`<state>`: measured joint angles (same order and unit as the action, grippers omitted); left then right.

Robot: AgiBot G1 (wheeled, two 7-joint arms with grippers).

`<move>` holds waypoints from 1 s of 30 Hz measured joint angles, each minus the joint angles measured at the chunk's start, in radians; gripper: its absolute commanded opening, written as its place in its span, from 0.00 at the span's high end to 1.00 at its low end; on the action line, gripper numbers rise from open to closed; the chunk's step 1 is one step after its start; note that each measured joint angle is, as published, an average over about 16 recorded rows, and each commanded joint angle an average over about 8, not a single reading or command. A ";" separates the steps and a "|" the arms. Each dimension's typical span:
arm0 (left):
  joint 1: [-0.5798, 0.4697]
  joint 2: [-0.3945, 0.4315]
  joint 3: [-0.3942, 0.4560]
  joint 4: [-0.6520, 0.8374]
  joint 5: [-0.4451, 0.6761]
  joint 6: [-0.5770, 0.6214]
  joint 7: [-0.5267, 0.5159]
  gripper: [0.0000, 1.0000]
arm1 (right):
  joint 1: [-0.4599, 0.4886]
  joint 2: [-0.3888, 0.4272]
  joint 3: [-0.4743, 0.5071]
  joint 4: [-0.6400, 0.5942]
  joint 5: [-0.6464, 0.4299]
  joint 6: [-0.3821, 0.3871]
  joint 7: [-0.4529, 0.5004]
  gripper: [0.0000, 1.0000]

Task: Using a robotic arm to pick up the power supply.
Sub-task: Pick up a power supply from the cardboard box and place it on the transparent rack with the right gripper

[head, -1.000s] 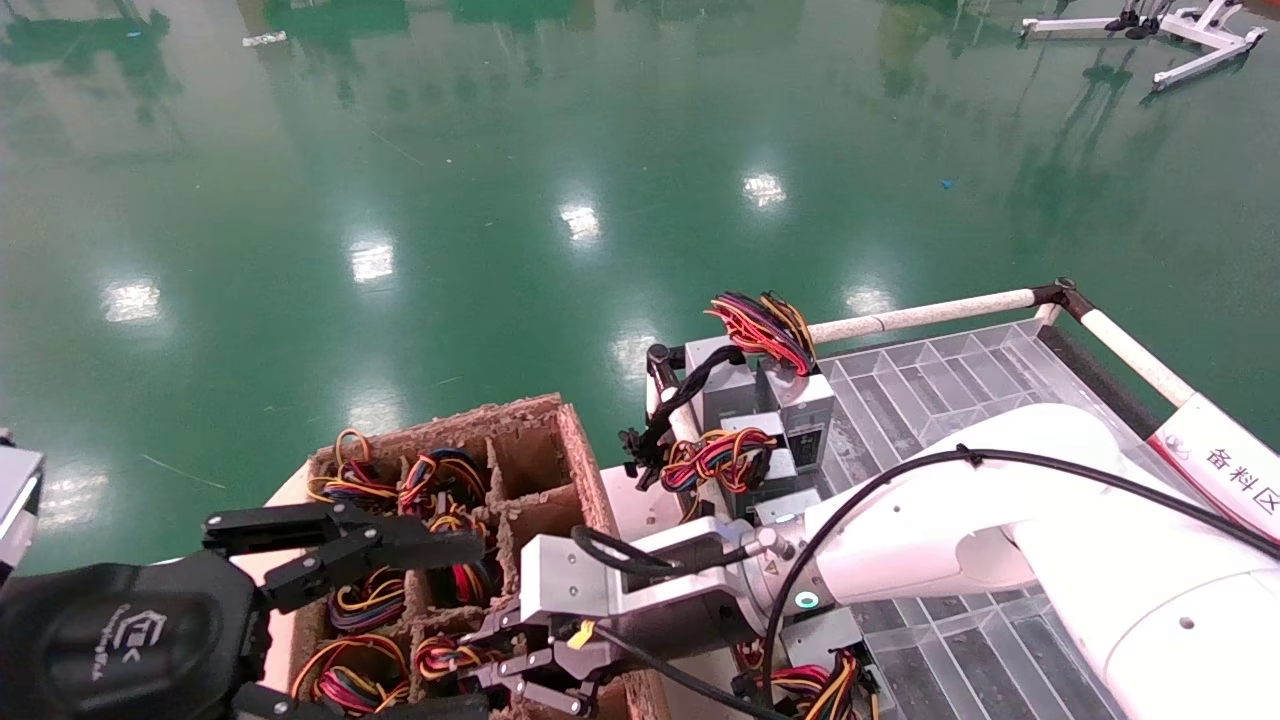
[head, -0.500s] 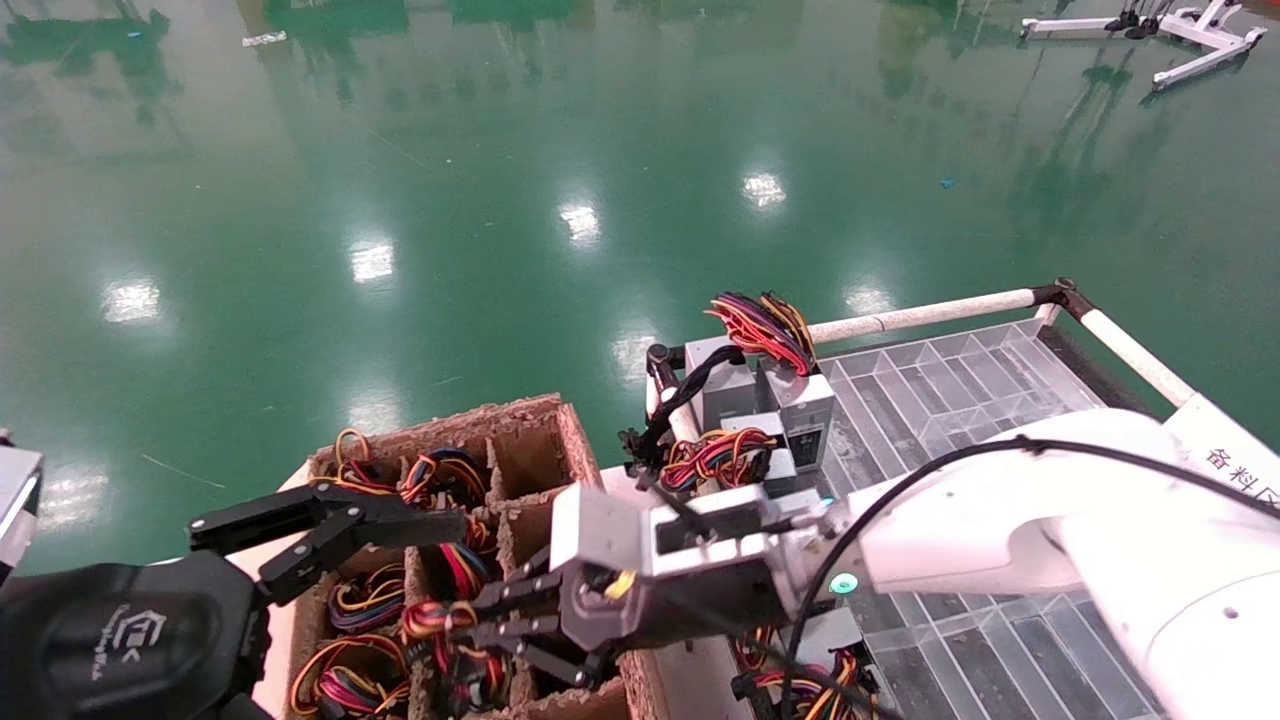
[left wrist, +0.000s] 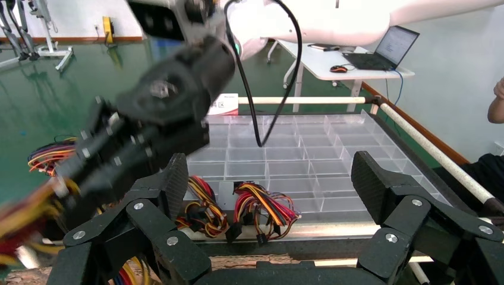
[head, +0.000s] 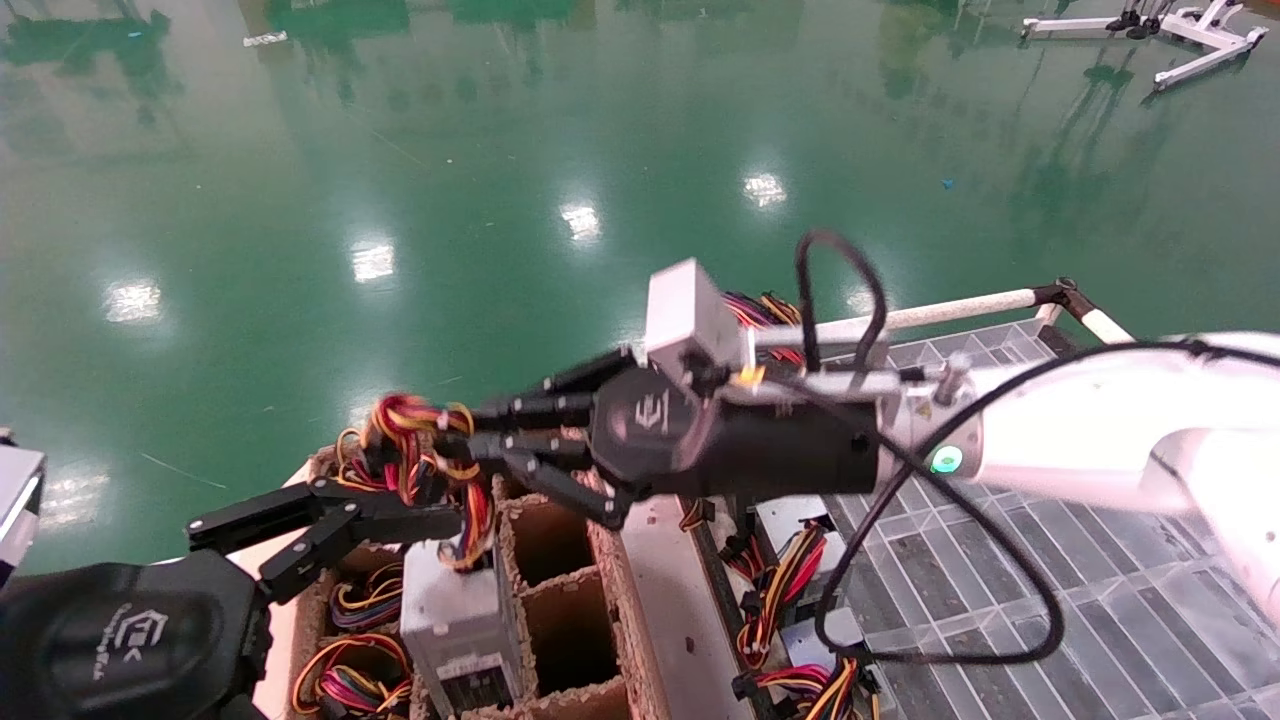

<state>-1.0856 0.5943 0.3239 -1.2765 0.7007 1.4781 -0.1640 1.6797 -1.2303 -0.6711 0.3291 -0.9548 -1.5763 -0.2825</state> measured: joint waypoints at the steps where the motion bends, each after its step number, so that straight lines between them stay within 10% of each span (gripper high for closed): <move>1: 0.000 0.000 0.000 0.000 0.000 0.000 0.000 0.00 | 0.007 0.005 0.003 0.004 0.008 -0.001 0.003 1.00; 30: 0.000 0.000 0.001 0.000 -0.001 0.000 0.000 0.00 | 0.384 0.291 -0.103 -0.088 -0.112 0.000 -0.111 1.00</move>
<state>-1.0858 0.5939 0.3248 -1.2765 0.7001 1.4778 -0.1636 2.0634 -0.9397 -0.7739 0.2407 -1.0667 -1.5765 -0.3937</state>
